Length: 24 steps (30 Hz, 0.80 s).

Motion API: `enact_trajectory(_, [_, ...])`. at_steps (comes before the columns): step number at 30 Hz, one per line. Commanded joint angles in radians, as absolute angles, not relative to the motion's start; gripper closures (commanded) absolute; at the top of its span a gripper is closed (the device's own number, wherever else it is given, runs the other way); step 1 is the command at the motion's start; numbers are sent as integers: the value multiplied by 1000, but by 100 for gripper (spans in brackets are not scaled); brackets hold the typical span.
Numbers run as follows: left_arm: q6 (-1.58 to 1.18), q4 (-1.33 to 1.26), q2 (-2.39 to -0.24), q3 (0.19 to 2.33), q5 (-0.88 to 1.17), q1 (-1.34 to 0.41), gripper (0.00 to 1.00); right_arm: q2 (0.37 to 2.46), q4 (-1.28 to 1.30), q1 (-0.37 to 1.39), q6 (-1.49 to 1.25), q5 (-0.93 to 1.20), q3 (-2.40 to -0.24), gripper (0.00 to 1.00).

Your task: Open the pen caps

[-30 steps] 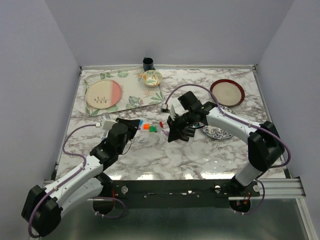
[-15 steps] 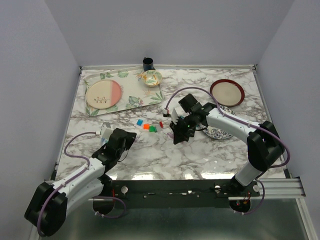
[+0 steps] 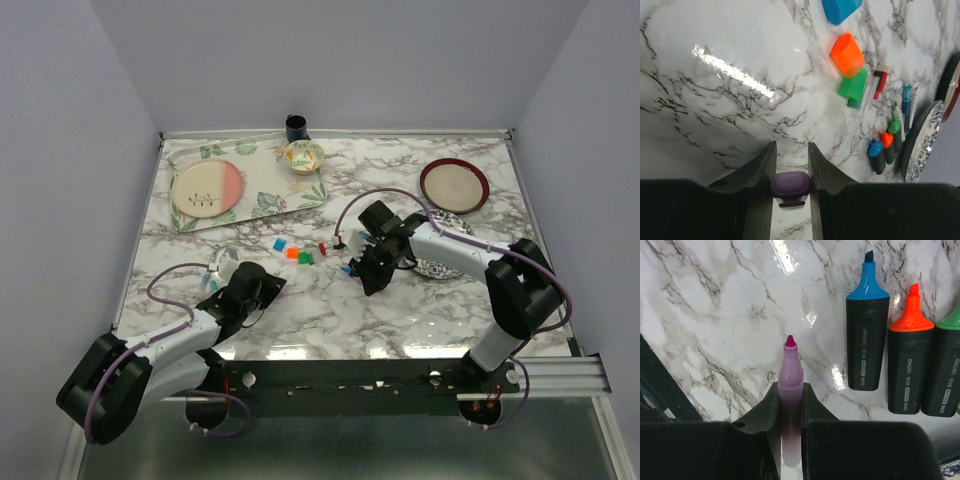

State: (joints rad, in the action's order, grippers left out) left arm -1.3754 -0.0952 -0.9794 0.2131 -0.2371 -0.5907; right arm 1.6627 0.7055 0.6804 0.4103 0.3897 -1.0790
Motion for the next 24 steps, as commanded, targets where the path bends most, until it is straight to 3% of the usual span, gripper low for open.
enact_trajectory(1, [-1381,-170,-1084,225,-235,-638,100,1693,719,684,419,305,-1071,94])
enact_trajectory(7, [-1371,-183,-1195,281,-267,-647,98,1736,721,686,422,296,-1078,89])
enact_trajectory(10, [-1367,-157,-1223,310,-293,-647,90,1753,715,701,420,290,-1089,86])
enact_trajectory(17, [-1373,-106,-1239,324,-336,-647,62,1787,690,781,403,187,-1112,73])
enact_trajectory(24, [-1348,-83,-1236,342,-354,-647,39,1764,652,781,388,74,-1100,68])
